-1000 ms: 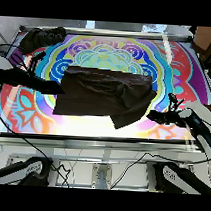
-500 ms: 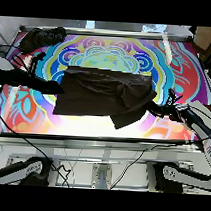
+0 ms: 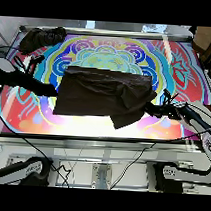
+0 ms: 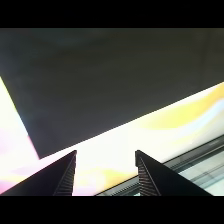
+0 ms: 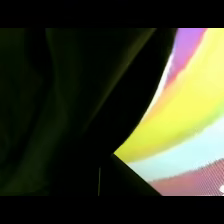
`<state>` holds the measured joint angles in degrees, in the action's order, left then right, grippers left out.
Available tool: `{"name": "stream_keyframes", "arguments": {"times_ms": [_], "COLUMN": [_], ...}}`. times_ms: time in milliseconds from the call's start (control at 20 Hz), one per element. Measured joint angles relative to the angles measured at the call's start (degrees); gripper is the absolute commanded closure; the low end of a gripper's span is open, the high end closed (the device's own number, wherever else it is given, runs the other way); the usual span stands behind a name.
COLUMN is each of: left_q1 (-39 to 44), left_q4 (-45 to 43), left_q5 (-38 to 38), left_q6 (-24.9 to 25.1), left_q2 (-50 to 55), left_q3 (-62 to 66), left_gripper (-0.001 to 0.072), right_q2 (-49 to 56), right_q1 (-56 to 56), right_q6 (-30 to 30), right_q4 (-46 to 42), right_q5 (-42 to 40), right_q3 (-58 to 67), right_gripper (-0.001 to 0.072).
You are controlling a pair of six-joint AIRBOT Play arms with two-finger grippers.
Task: Fold the shirts.
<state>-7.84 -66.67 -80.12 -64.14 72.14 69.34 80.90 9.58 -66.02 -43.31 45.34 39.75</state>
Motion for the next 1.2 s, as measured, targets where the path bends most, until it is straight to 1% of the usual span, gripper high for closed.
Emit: {"name": "stream_keyframes", "arguments": {"times_ms": [150,200,250,300,450,600,750,900,1100,1150,1200], "left_q1": [-3.32,-5.22,-7.56,-9.79,-14.80,-16.59,-17.22,-17.18,-16.68,-16.37,-16.00], "left_q4": [-2.62,-2.69,-2.32,-1.22,2.43,4.22,5.55,7.10,13.55,15.21,16.04], "left_q5": [-0.37,-0.63,-0.83,-0.94,-0.66,3.30,8.52,11.19,14.05,14.97,15.72], "left_q6": [-1.20,-1.49,-1.73,-2.03,-2.89,-2.49,-2.34,-2.29,-1.92,-1.84,-1.73], "left_q2": [0.57,0.92,1.44,1.95,3.63,4.63,5.25,7.19,10.05,10.80,11.54], "left_q3": [-0.20,-0.46,-1.03,-1.86,-5.99,-11.52,-16.94,-20.41,-22.03,-22.18,-22.29], "left_gripper": [0.0262,0.0144,0.0070,0.0063,0.0061,0.0063,0.0063,0.0063,0.0074,0.0136,0.0167], "right_q2": [0.13,0.13,0.13,0.13,0.15,0.15,0.17,0.20,0.24,0.24,0.24], "right_q1": [0.00,0.00,0.00,0.00,0.00,0.00,0.00,0.00,0.00,0.00,0.00], "right_q6": [0.07,0.13,0.28,0.50,0.98,1.25,1.33,1.38,1.51,1.53,1.55], "right_q4": [-1.77,-2.14,-2.47,-2.71,-3.23,-3.17,-2.56,-1.81,-0.39,-0.04,0.20], "right_q5": [1.01,1.11,1.16,1.16,0.94,0.81,0.74,0.55,0.28,0.26,0.22], "right_q3": [0.07,0.07,0.07,0.07,0.09,0.09,0.07,0.07,0.02,0.02,0.02], "right_gripper": [0.0689,0.0689,0.0689,0.0689,0.0689,0.0689,0.0689,0.0688,0.0689,0.0689,0.0689]}}
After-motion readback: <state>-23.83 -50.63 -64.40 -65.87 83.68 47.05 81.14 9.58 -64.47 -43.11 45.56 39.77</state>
